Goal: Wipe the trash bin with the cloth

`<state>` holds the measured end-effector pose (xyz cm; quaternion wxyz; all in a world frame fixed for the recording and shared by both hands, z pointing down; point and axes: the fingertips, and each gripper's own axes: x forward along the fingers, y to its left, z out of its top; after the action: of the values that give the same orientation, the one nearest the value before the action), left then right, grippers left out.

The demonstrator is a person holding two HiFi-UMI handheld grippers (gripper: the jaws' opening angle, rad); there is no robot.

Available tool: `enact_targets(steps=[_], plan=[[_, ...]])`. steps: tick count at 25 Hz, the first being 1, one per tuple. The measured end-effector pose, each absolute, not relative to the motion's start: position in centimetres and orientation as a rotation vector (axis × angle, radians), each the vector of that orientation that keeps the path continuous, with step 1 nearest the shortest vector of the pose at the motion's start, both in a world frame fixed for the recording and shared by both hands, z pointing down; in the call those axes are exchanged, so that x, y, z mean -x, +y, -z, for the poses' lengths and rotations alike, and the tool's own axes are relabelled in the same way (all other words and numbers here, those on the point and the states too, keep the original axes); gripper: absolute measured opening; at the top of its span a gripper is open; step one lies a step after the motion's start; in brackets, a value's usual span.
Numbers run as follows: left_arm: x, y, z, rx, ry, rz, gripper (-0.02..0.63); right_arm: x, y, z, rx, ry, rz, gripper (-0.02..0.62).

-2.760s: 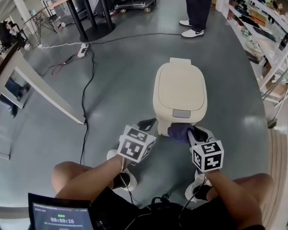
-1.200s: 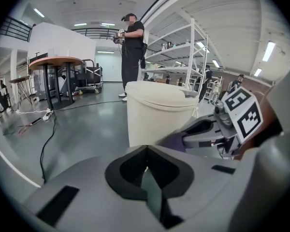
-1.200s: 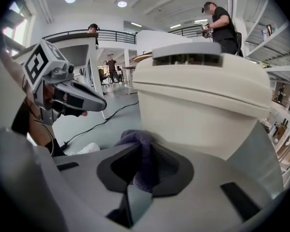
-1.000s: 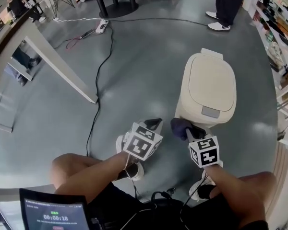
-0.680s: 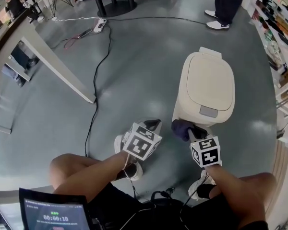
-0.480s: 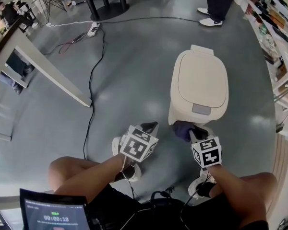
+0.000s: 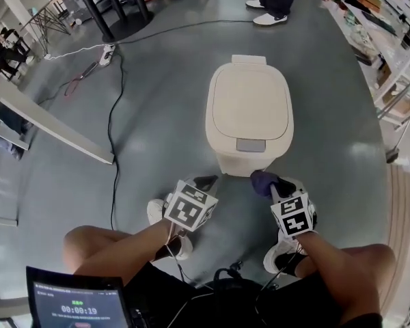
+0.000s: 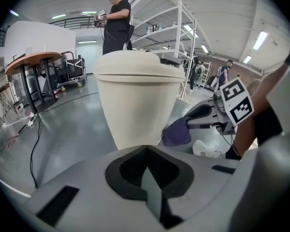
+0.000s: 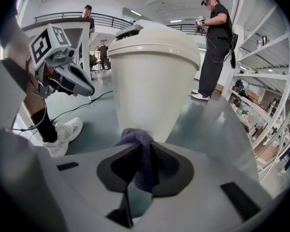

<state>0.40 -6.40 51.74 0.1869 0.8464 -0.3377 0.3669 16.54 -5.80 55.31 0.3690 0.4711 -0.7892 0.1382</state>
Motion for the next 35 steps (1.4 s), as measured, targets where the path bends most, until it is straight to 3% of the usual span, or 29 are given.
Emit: enact_targets(steps=[12, 28, 35], plan=[[-4.5, -6.1, -53.1, -2.413, -0.884, -1.087, 0.002, -18.6, -5.9, -55.9, -1.199, -2.013, -0.309, 0.064], [7.7, -7.5, -54.9, -2.24, -1.04, -1.012, 0.002, -3.1, -7.6, -60.8, -0.828, -2.038, -0.114, 0.064], [9.2, -7.0, -55.4, -2.171, -1.074, -0.968, 0.002, -2.0, -7.9, -62.7, -0.777, -2.015, -0.108, 0.064]])
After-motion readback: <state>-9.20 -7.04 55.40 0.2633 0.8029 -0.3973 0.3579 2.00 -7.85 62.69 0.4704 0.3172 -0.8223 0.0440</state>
